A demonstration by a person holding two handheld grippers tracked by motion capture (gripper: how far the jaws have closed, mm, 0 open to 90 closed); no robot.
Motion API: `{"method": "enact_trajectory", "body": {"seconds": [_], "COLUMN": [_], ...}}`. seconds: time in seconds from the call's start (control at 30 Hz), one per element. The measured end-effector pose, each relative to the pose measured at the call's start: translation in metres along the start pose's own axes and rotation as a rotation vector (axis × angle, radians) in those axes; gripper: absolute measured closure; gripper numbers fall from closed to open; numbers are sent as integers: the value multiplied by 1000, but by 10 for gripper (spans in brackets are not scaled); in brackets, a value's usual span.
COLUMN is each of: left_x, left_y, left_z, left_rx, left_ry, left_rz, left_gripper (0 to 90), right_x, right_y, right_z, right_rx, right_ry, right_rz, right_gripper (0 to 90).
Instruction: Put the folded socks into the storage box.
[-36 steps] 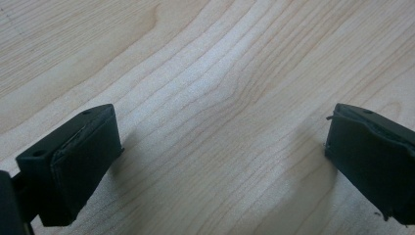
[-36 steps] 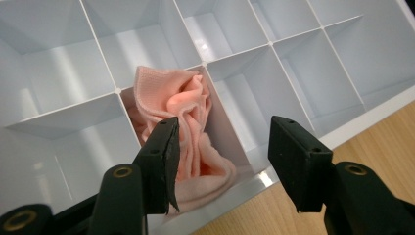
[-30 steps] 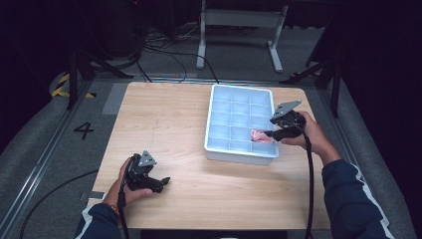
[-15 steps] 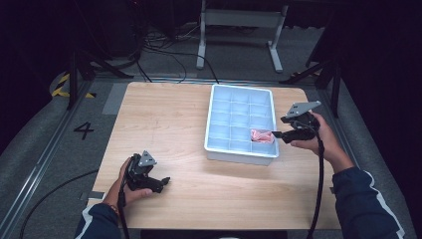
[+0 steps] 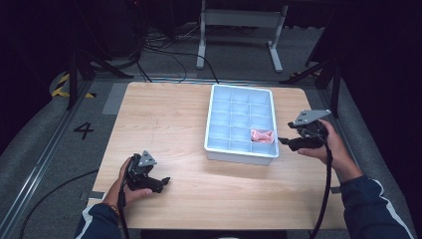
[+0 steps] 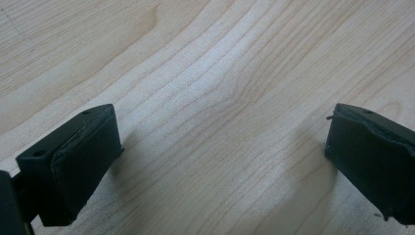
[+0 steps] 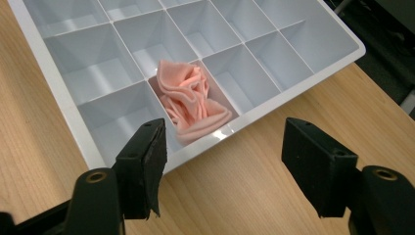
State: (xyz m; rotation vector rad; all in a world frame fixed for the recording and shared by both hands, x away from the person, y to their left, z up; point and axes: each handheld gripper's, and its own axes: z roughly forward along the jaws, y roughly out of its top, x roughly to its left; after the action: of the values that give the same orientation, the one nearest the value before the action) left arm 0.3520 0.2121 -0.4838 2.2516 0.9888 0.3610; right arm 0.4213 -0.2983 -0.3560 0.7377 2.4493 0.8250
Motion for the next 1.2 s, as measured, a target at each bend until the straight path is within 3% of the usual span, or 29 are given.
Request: {"method": "enact_trajectory", "body": {"seconds": [0.57,1.2], "left_x": [0,0], "left_y": [0,0], "left_z": [0,0], "left_rx": [0,-1], "left_ry": [0,2], "left_rz": [0,-1], "left_gripper": [3,3], "right_x": [18,35], "right_y": [-44,-100], "right_z": [-10,-7], "right_rx": [6,11], "right_ry": [-28,-19], "right_rz": [-5,43], "right_gripper": [336,327]}}
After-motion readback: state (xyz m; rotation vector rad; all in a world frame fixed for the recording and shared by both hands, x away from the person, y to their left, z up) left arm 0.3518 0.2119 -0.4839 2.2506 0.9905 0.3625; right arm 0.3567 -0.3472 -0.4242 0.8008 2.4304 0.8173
